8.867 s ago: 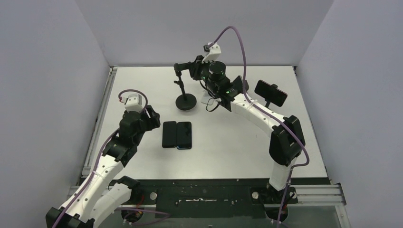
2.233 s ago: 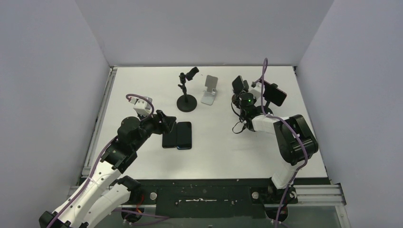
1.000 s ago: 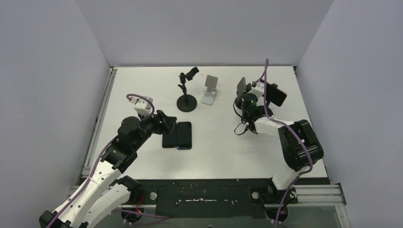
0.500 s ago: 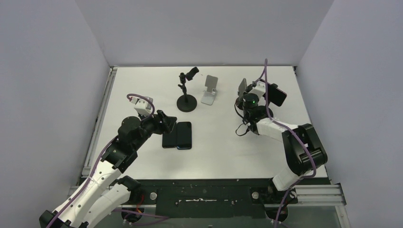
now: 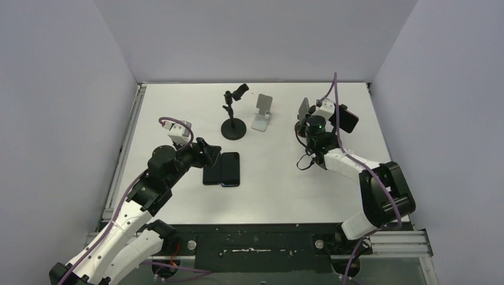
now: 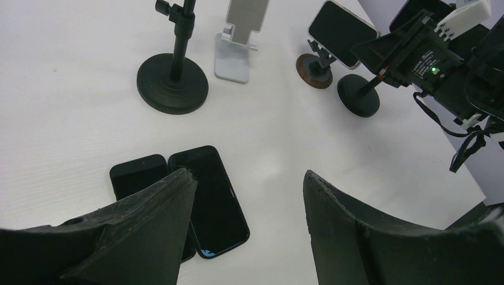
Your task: Remove the phone from the phone stand
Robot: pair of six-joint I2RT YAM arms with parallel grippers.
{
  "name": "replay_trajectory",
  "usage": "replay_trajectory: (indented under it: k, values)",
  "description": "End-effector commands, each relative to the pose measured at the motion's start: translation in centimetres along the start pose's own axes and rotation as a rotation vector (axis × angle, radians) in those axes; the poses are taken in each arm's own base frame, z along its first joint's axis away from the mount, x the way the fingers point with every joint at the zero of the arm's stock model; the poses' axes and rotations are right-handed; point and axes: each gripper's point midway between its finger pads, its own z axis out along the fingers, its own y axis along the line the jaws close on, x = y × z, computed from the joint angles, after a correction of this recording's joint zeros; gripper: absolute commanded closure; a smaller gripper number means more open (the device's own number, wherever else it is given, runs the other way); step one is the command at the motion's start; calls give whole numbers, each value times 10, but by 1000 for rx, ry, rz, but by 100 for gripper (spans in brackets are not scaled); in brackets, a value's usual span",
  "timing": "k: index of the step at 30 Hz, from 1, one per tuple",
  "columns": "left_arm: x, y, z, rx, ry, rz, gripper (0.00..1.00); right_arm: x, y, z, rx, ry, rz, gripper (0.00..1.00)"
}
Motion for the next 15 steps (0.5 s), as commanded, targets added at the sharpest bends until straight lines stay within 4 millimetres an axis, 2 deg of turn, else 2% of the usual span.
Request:
replay_trajectory:
  k: [1, 11, 15]
  values:
    - [-11, -5, 1, 21, -43, 4, 36, -55, 26, -16, -87, -142, 54, 100]
    - [-12, -2, 1, 8, -43, 3, 36, -67, 28, -30, -105, -158, 61, 100]
    - [-13, 1, -1, -19, -45, 5, 37, -78, 39, -47, -163, -172, 79, 100]
